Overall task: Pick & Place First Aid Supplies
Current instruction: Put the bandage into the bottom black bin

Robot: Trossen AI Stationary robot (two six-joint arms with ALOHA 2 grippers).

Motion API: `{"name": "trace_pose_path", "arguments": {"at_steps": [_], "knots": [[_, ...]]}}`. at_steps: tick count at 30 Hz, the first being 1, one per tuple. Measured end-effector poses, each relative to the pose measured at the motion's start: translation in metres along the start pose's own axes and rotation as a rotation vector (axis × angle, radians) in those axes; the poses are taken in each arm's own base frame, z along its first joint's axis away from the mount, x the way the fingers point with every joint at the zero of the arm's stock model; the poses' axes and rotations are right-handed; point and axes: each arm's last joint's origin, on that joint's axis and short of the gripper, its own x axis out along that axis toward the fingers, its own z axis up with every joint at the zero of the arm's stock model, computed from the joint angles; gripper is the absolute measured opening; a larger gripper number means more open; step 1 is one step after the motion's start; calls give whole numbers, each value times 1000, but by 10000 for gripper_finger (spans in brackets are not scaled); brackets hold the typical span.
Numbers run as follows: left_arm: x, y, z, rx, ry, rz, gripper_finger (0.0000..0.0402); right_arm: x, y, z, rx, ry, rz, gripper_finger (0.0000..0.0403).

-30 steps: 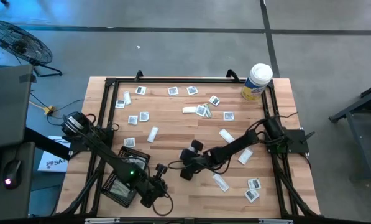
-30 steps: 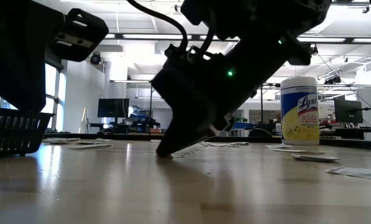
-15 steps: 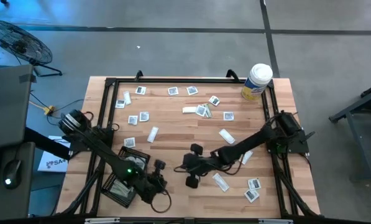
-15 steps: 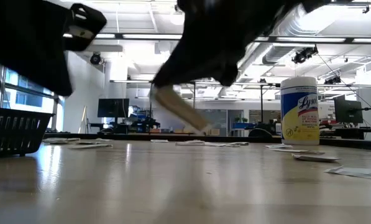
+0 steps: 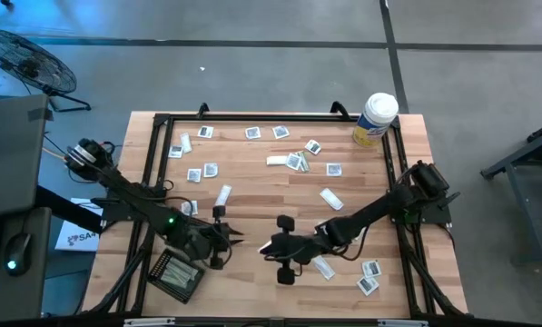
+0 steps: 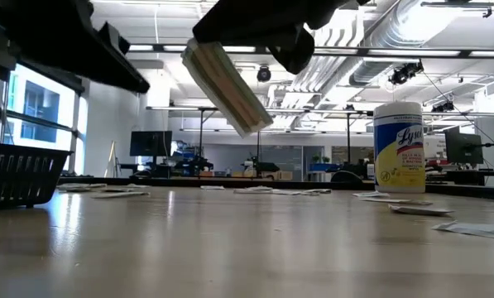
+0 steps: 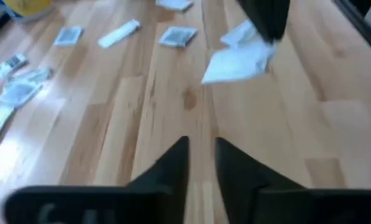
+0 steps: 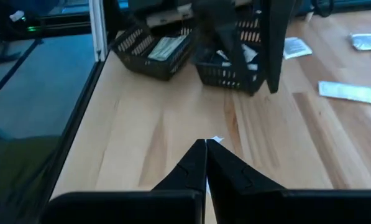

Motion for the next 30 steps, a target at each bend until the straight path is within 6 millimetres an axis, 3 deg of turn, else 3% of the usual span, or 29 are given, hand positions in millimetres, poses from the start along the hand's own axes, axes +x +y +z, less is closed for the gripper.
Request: {"name": "trace_pose_path", "arguments": {"at_steps": [6, 12, 23, 27, 30], "knots": [[10, -7, 6, 78, -88, -71, 184, 0, 2, 8, -16, -82, 16, 1], [19, -10, 8, 110, -159, -38, 207, -2, 5, 20, -47, -199, 44, 1], [18, -12, 17, 153, -247, -62, 160, -1, -1, 25, -58, -241, -4, 1], [17, -13, 21, 126, -287, -66, 115, 0, -4, 26, -56, -248, -59, 2], [16, -13, 23, 98, -303, -69, 56, 0, -6, 25, -57, -242, -68, 1]]}}
